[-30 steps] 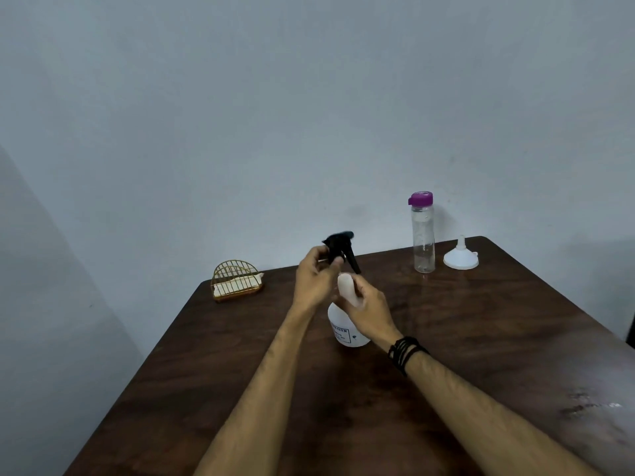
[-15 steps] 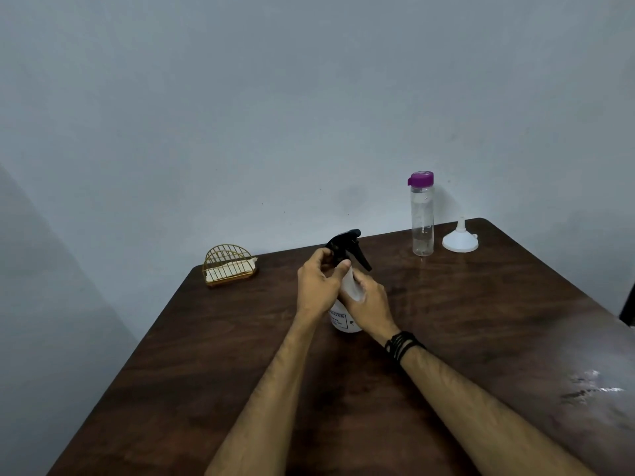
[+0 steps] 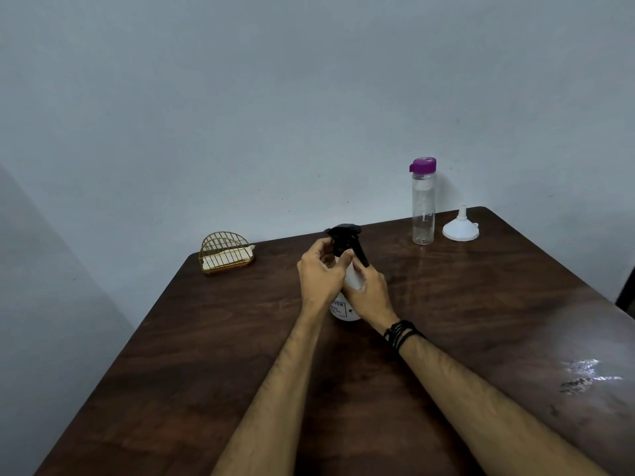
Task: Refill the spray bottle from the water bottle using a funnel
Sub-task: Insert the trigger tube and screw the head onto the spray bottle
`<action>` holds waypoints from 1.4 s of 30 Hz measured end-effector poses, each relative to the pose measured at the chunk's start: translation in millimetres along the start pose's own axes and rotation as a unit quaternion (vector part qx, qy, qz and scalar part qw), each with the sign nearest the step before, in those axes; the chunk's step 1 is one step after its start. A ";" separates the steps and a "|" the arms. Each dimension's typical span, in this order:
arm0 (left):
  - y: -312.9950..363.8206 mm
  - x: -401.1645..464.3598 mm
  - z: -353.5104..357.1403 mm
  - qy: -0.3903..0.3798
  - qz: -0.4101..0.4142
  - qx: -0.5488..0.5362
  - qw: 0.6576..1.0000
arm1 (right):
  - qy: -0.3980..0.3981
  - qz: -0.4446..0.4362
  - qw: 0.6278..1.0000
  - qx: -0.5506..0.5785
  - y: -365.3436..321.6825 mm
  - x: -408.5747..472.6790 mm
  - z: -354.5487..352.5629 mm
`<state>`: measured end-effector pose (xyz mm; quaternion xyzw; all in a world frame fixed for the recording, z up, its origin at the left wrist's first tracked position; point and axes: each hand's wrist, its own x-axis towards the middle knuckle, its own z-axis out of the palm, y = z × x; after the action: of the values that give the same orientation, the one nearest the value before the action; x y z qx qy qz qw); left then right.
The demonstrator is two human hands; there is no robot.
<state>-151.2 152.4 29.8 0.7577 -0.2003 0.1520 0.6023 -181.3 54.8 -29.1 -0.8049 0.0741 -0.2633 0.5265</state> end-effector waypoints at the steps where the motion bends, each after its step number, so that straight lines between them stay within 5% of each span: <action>1: 0.0 -2.1 1.8 -0.002 -0.002 -0.017 1.000 | 0.003 0.006 1.000 0.000 1.2 0.2 0.1; 11: -11.9 -4.8 1.0 -0.060 -0.077 -0.226 0.969 | 0.004 -0.047 0.999 0.016 -4.3 -3.0 -2.6; 19: -12.7 -3.6 2.0 -0.079 -0.036 -0.130 0.988 | -0.004 -0.033 0.999 0.012 0.1 0.2 -2.4; 27: -13.3 1.7 -9.2 -0.135 -0.073 -0.178 0.972 | -0.040 -0.036 0.995 0.078 3.5 0.9 -3.9; 37: -19.2 -11.2 2.0 -0.025 -0.060 -0.149 0.987 | -0.099 0.048 0.983 0.145 15.9 8.8 -0.8; 42: -18.2 -6.2 -4.9 -0.082 -0.073 -0.177 0.978 | -0.108 0.061 0.977 0.174 14.6 7.0 -1.3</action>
<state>-147.7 161.6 12.5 0.6619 -0.2165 0.0068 0.7176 -173.7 44.6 -39.2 -0.7183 0.0190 -0.1510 0.6789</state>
